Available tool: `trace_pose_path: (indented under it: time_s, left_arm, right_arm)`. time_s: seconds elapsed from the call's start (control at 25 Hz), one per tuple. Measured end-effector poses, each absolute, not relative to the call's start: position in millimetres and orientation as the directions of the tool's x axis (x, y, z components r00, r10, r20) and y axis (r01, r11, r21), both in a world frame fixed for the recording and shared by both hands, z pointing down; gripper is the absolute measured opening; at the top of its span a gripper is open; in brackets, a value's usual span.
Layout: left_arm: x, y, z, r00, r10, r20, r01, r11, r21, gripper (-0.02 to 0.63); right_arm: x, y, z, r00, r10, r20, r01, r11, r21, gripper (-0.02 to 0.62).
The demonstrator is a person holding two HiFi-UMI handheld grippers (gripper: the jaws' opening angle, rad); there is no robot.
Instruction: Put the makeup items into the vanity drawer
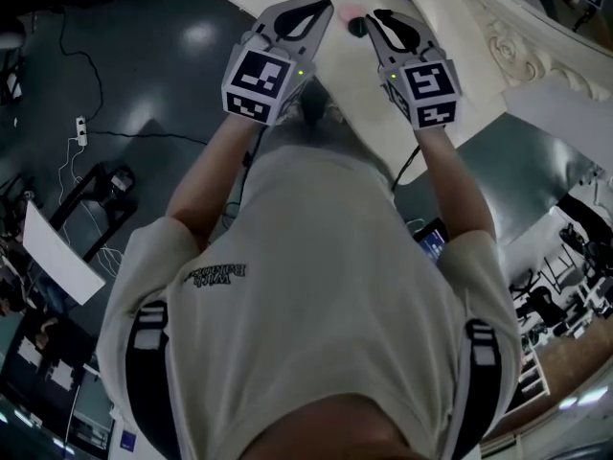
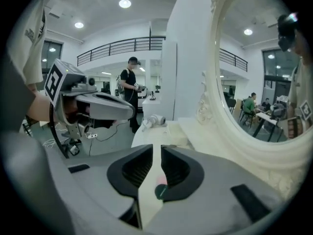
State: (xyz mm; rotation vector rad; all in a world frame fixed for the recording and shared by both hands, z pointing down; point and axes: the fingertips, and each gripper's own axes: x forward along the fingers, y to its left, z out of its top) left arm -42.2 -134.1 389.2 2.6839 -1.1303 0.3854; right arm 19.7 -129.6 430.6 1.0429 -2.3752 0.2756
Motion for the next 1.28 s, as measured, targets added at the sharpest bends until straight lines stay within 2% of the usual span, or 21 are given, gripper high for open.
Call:
trace_pose_path:
  time_s: [0.24,0.44,0.84,1.28]
  left_arm:
    - [-35.4,-152.0,453.0,0.671,-0.612,0.418,-0.710,-0.693,0.125,0.014]
    - [-29.7,-154.4,506.0,0.666,-0.553,0.500,-0.703,-0.690,0.174,0.014]
    - [-16.1,-145.7,598.6,0.660,-0.417,0.624,-0.665,-0.711,0.229,0.014]
    - [-17.9,-144.4,638.4,0.639,-0.375,0.672,-0.676,-0.690,0.258,0.014]
  right_arm:
    - [24.8,-136.9,509.6,-0.501,-0.542,0.675,-0.739,0.674,-0.007,0.074]
    - [27.4,-137.6,556.5,-0.465,-0.486,0.740,-0.766,0.640,-0.062,0.074]
    - [32.7,-140.6,623.3,-0.423,-0.407,0.810,-0.819,0.555,-0.149,0.074]
    - [41.2,-137.9,647.1,-0.395,-0.390,0.832,-0.834,0.532,-0.146,0.057]
